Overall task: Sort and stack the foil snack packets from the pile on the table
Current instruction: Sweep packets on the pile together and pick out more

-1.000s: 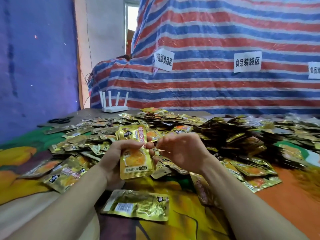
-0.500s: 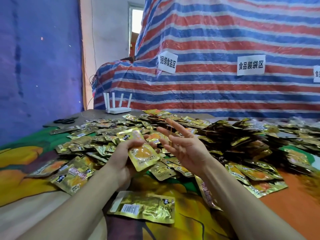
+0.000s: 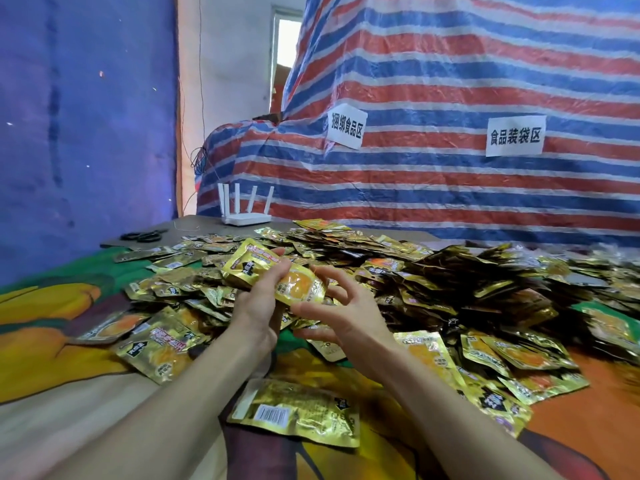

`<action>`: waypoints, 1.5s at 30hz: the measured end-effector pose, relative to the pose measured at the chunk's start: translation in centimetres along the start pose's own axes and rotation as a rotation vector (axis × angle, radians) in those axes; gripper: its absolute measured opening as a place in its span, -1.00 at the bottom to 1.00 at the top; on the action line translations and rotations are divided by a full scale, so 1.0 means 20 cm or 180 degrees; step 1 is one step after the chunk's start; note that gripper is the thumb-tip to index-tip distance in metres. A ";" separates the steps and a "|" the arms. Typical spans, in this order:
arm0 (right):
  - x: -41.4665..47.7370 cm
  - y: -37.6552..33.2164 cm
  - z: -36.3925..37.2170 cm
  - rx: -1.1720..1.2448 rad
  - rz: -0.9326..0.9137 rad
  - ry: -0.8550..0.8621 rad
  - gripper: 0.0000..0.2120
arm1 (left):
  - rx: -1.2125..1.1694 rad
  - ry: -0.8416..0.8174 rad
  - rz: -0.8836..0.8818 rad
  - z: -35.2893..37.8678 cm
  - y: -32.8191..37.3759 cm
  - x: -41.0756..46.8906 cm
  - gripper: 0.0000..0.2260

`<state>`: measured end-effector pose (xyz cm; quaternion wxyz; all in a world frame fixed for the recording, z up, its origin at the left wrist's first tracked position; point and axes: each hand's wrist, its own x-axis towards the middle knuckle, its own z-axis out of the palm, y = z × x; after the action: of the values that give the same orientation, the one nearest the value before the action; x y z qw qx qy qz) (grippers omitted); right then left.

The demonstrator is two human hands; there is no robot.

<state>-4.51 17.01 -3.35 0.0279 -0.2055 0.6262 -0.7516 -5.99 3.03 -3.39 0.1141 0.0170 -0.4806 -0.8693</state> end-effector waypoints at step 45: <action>0.32 -0.33 -0.63 -0.5721 0.0472 0.1671 -0.50 | -0.0109 -0.0368 -0.0554 0.03 -0.02 -0.06 -0.69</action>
<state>-13.34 28.21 3.07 -0.2356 0.0665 0.9696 -0.0048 -4.92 3.94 -3.45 0.0105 0.0066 -0.4681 -0.8836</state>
